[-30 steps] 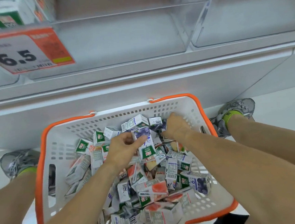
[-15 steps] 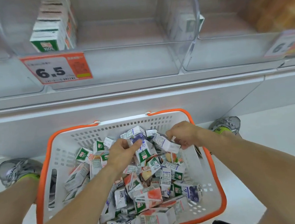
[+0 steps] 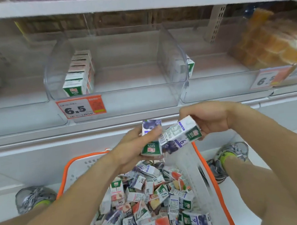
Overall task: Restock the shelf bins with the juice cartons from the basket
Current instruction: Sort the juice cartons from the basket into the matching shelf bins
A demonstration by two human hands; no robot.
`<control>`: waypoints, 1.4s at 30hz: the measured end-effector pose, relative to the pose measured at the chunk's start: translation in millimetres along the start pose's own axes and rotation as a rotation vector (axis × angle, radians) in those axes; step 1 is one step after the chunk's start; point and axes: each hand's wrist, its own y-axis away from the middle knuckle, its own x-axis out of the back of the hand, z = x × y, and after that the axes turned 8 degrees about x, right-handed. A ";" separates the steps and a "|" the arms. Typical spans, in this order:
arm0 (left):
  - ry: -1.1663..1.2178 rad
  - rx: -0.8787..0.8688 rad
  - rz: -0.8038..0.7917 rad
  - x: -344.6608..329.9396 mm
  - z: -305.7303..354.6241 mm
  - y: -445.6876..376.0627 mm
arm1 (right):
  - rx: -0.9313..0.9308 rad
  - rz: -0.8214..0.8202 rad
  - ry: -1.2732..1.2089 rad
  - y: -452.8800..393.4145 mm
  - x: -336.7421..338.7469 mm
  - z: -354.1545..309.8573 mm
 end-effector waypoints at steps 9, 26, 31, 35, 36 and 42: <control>-0.220 -0.065 0.008 12.8 47.8 22.8 | 0.254 -0.293 -0.163 18.1 1.3 -16.2; -0.600 -0.141 0.189 77.3 68.7 36.5 | 0.535 0.031 0.111 -2.3 -25.6 -45.6; -0.490 -0.131 0.251 76.8 67.4 38.4 | 0.520 0.008 0.087 -2.5 -28.4 -42.5; -0.327 -0.169 0.246 70.9 64.7 36.1 | 0.502 0.087 0.041 -5.8 -33.7 -39.0; -0.270 -0.181 0.232 67.9 63.8 35.4 | 0.511 0.094 0.015 -6.8 -34.3 -38.0; -0.020 -0.142 0.152 45.2 62.7 35.2 | 0.559 0.079 -0.122 -3.4 -43.2 -41.9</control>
